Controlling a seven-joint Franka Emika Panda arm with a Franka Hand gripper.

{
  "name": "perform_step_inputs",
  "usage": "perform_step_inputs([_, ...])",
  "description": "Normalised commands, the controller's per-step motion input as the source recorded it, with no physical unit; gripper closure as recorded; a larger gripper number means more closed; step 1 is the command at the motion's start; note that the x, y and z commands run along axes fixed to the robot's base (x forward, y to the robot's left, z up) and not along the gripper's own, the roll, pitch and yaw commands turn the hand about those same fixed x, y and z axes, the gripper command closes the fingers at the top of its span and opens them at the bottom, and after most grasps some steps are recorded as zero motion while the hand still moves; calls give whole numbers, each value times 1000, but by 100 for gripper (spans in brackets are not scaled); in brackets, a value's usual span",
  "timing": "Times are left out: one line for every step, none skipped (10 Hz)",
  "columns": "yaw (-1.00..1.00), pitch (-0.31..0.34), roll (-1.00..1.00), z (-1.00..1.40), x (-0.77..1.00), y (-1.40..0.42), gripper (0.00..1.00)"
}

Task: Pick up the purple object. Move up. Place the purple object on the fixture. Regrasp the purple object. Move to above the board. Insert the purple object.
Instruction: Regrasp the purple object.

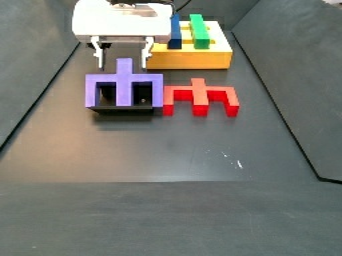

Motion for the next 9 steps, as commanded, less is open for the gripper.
perform_step_inputs([0,-23,129,-103,0,-94,0])
perform_step_inputs([0,-9,126,-120,0,-80,0])
perform_step_inputs([0,-6,49,-89,0,-17,0])
perform_step_inputs([0,0,0,-17,0,0,0])
perform_step_inputs([0,0,0,-20,0,0,0])
perform_step_inputs([0,-29,-29,0,0,0,0])
perform_step_inputs([0,0,0,-77,31,0,0])
perform_step_inputs([-74,0,37,-254,20,0,0])
perform_step_inputs([0,0,-74,0,0,60,0])
